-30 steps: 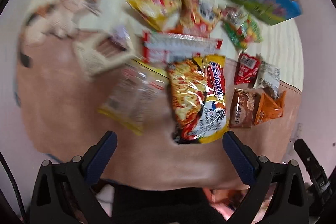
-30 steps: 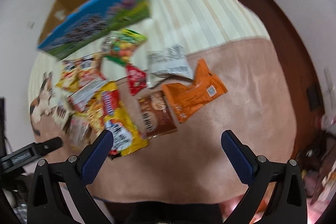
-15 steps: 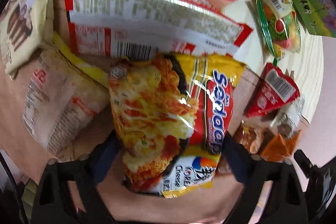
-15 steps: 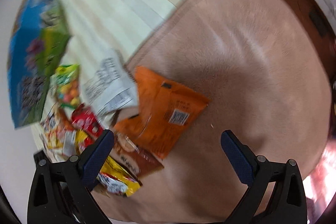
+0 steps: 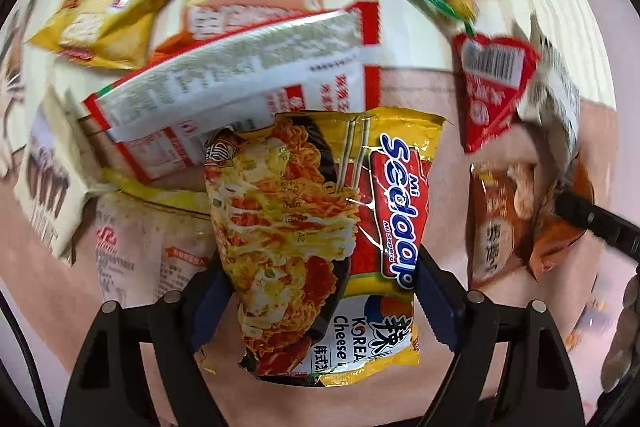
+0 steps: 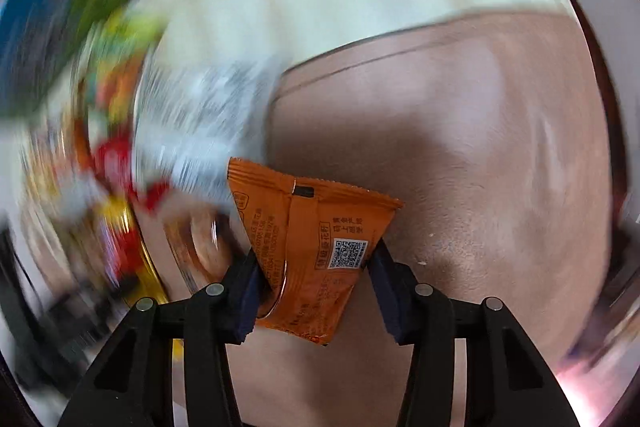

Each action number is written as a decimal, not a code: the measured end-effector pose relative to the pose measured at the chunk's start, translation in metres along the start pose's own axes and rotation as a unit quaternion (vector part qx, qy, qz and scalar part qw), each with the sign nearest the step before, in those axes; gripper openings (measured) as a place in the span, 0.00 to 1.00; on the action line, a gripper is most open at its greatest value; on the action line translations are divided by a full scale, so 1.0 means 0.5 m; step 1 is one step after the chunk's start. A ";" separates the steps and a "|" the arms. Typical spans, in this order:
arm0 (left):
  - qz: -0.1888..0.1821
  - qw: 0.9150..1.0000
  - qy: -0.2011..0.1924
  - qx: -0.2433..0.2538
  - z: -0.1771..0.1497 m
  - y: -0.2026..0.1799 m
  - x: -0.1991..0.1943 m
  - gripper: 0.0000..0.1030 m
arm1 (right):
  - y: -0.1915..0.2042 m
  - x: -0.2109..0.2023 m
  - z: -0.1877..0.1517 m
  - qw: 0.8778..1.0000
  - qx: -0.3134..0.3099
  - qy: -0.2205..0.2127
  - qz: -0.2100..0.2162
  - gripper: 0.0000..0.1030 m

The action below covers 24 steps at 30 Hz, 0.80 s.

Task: Organize snacks
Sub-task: 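Grasp the yellow Sedaap noodle pack with the left tool while the right tool grasps the orange packet, then carry both packets over the cardboard box and open both tools to drop them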

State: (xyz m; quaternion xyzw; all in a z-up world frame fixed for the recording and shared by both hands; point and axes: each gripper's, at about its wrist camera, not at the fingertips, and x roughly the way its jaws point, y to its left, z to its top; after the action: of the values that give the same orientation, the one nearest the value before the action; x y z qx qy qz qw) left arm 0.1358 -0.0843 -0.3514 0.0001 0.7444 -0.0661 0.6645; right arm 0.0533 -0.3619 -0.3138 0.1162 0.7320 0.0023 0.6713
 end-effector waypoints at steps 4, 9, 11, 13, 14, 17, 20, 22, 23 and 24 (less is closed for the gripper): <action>-0.013 1.000 0.016 -0.004 0.016 -0.001 0.030 0.83 | 0.084 0.018 -0.019 0.992 -0.111 0.019 -0.065 0.51; -0.015 1.000 0.009 0.002 0.012 -0.018 0.082 0.83 | 0.091 0.011 -0.022 0.998 -0.048 0.006 -0.030 0.65; -0.012 1.000 0.004 0.006 0.009 -0.019 0.100 0.83 | 0.074 0.010 -0.025 1.000 -0.001 0.002 -0.007 0.67; -0.017 1.000 0.004 0.005 0.001 -0.021 0.106 0.83 | 0.066 0.020 -0.036 0.999 0.036 0.003 0.011 0.67; -0.020 1.000 0.003 0.003 -0.013 -0.018 0.106 0.83 | 0.053 0.034 -0.035 0.999 0.045 0.004 0.019 0.67; -0.024 1.000 -0.003 -0.002 -0.038 -0.007 0.107 0.83 | 0.036 0.070 -0.054 0.996 0.077 0.013 0.036 0.67; -0.021 1.000 -0.008 -0.011 -0.063 0.007 0.102 0.82 | 0.042 0.085 -0.059 0.996 0.081 -0.002 0.029 0.67; -0.017 1.000 -0.010 -0.017 -0.062 0.004 0.099 0.82 | 0.038 0.088 -0.069 0.997 0.069 -0.007 0.018 0.66; -0.014 1.000 -0.012 -0.017 -0.066 0.003 0.100 0.82 | 0.046 0.095 -0.074 0.998 0.057 -0.009 0.010 0.64; -0.011 1.000 -0.014 -0.018 -0.073 0.003 0.099 0.82 | 0.059 0.100 -0.083 0.999 0.049 -0.010 0.003 0.64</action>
State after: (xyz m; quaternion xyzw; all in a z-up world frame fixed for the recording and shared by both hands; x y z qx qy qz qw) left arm 0.0942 -0.0835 -0.3966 -0.0209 0.7363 -0.0596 0.6737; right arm 0.0136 -0.3183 -0.3543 0.1509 0.7241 -0.0326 0.6722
